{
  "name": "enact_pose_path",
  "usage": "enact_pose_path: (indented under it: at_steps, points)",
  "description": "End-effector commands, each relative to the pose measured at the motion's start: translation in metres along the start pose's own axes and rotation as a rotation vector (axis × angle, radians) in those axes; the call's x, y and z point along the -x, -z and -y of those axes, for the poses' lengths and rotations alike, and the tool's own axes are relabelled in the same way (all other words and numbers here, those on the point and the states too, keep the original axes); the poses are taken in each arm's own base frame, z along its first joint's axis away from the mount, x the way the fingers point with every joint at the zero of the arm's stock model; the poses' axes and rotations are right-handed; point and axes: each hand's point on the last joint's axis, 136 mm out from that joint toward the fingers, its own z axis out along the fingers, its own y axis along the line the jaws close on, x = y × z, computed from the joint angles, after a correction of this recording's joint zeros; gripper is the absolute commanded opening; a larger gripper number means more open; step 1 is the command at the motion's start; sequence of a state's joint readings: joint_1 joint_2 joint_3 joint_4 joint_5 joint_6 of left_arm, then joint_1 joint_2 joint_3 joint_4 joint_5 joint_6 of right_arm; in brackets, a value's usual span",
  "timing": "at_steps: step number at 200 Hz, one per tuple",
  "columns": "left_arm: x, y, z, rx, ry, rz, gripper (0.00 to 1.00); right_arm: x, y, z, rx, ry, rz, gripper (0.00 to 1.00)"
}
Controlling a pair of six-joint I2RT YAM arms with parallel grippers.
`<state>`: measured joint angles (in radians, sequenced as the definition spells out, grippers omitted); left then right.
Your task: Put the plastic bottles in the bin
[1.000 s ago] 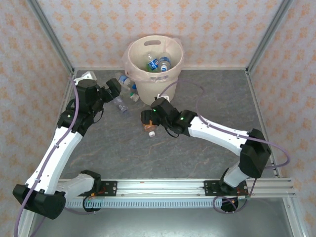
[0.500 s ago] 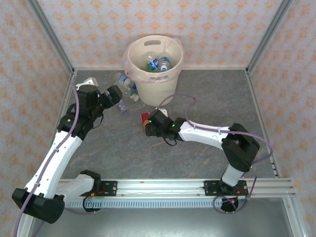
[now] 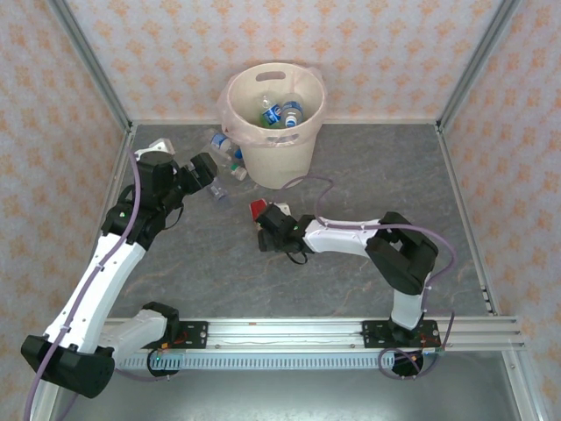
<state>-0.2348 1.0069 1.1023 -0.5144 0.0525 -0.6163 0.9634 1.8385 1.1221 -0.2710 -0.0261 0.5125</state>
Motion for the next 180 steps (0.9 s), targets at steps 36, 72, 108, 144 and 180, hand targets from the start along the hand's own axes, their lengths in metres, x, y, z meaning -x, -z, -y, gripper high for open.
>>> enact_pose_path:
  at_steps: [36, 72, 108, 144, 180]
  points:
    - [-0.001, 0.01, -0.003, -0.001, -0.021, 0.002, 0.99, 0.014, -0.01, -0.012, -0.008, 0.043, 0.026, 0.53]
    - [-0.001, 0.01, -0.005, 0.008, -0.022, -0.001, 0.99, 0.015, -0.014, -0.013, -0.014, 0.06, 0.028, 0.52]
    - [-0.002, 0.01, -0.004, -0.001, -0.022, -0.001, 0.99, 0.015, -0.016, -0.014, -0.012, 0.072, 0.025, 0.39]
    - [-0.002, 0.009, -0.004, -0.001, -0.021, -0.002, 0.99, 0.021, -0.005, -0.014, -0.009, 0.068, 0.047, 0.29]
    - [0.0, 0.007, -0.001, -0.01, -0.02, 0.002, 0.99, 0.033, 0.019, -0.015, 0.012, 0.052, 0.103, 0.27]
